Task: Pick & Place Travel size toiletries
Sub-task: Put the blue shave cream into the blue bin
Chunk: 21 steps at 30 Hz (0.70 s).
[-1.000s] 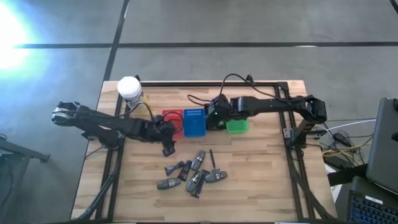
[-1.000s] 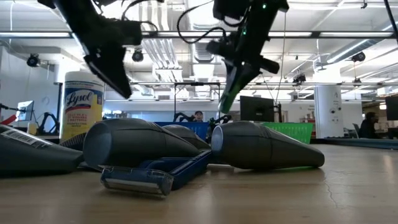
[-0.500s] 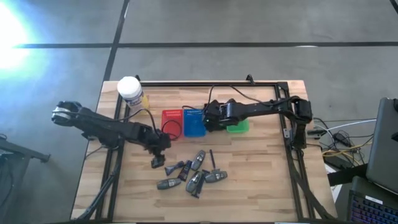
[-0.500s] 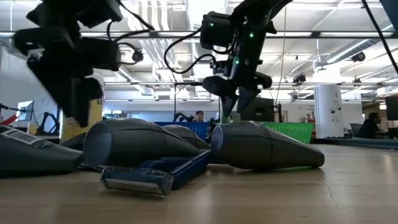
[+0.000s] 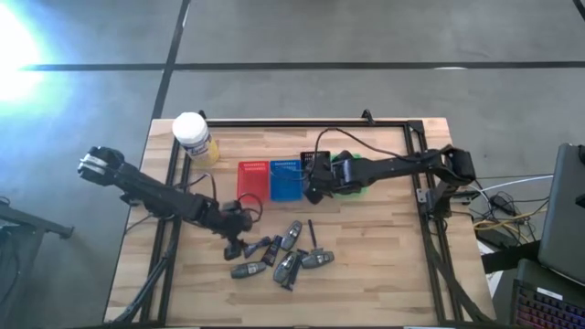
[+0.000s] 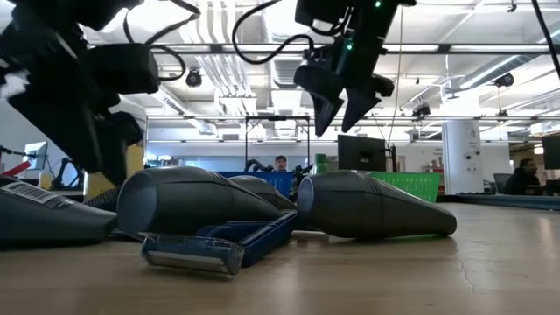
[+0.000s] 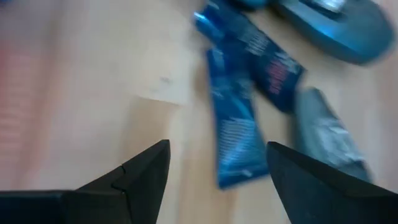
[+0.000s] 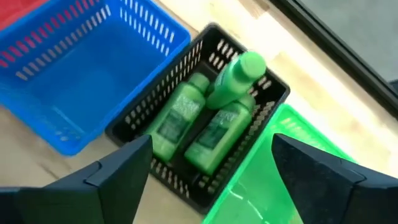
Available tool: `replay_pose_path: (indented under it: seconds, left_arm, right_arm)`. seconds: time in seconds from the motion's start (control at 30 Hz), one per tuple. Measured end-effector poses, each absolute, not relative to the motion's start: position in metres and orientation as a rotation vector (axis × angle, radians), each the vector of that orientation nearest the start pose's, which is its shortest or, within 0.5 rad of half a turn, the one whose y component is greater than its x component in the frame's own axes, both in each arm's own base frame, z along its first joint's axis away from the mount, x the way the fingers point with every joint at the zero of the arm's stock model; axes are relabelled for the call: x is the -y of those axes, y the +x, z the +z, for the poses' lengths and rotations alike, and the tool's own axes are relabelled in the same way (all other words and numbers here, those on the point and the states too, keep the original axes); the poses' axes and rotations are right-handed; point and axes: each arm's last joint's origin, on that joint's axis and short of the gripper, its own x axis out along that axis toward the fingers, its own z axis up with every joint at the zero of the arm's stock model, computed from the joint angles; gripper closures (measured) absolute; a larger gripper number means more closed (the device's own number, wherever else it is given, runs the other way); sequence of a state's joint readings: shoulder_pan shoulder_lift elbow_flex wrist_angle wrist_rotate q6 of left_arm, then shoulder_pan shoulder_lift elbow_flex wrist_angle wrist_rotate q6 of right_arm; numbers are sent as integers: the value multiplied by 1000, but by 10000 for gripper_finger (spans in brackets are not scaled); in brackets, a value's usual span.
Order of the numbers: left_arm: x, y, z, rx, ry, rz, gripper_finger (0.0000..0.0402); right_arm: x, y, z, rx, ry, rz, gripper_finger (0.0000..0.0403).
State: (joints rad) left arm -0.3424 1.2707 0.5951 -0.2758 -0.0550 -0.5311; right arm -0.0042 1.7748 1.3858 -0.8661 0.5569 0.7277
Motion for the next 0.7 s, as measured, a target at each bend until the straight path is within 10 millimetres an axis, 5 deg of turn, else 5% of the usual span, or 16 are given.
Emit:
replay_pose_path:
  seconds: [0.53, 0.7]
  left_arm:
    - [100, 240, 124, -960, -359, 40, 134]
    - [102, 247, 121, -976, -328, 79, 171]
  right_arm:
    - [8, 344, 235, -1010, 220, -925, 76]
    - [8, 342, 236, -1018, 212, -926, 79]
